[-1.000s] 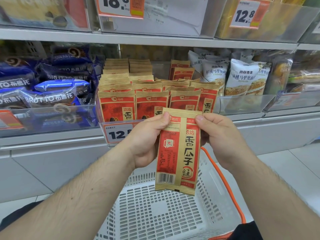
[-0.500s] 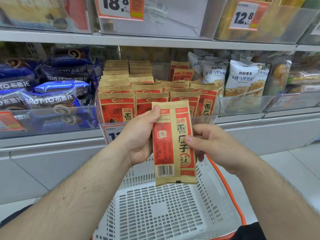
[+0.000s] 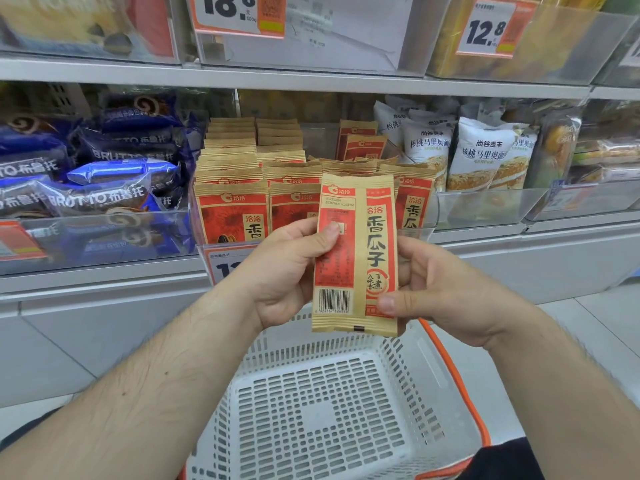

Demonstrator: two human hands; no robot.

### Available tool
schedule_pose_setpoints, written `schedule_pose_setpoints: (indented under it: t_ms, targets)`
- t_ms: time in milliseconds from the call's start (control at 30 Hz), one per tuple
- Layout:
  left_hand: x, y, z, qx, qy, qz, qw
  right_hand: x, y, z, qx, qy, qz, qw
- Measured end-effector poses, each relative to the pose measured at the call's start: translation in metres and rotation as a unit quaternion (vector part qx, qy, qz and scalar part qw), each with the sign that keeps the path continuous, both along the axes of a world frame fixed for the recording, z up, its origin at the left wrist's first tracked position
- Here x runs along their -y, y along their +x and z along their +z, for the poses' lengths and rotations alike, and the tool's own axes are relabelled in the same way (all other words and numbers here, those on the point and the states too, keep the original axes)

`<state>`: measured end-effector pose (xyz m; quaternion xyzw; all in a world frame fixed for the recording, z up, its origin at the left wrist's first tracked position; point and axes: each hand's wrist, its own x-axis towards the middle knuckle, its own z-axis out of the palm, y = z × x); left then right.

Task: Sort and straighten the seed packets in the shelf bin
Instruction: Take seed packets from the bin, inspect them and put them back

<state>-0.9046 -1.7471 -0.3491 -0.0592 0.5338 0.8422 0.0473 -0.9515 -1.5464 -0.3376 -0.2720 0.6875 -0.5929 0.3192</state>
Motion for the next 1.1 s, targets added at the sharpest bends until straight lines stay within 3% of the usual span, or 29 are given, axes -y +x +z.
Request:
schedule_pose_setpoints:
  t_ms: [367, 533, 667, 767, 900, 1033, 1100]
  targets:
    - [0.000, 0.002, 0.001, -0.002, -0.100, -0.012, 0.995, 0.004, 0.005, 0.002, -0.003, 0.027, -0.037, 0.999]
    - [-0.005, 0.005, -0.001, -0.025, -0.248, 0.020, 0.968, 0.013, 0.015, 0.006, -0.181, 0.113, -0.093, 0.973]
    - [-0.011, 0.008, 0.000, -0.030, -0.242, 0.022, 0.970, 0.016, 0.016, 0.000, -0.266, 0.173, -0.066, 0.946]
    - [-0.008, 0.008, -0.001, -0.023, -0.242, 0.001, 0.970, 0.015, 0.012, 0.000, -0.252, 0.120, -0.060, 0.958]
    - [-0.011, 0.011, -0.001, -0.054, -0.256, -0.078, 0.962, 0.015, 0.011, 0.001, -0.242, -0.003, -0.148, 0.959]
    - [-0.015, 0.010, -0.005, -0.054, -0.244, -0.089, 0.964, 0.022, 0.012, -0.003, -0.257, -0.022, -0.181, 0.949]
    - [-0.016, 0.009, -0.006, -0.055, -0.221, -0.070, 0.971, 0.026, 0.014, -0.003, -0.223, -0.037, -0.174, 0.958]
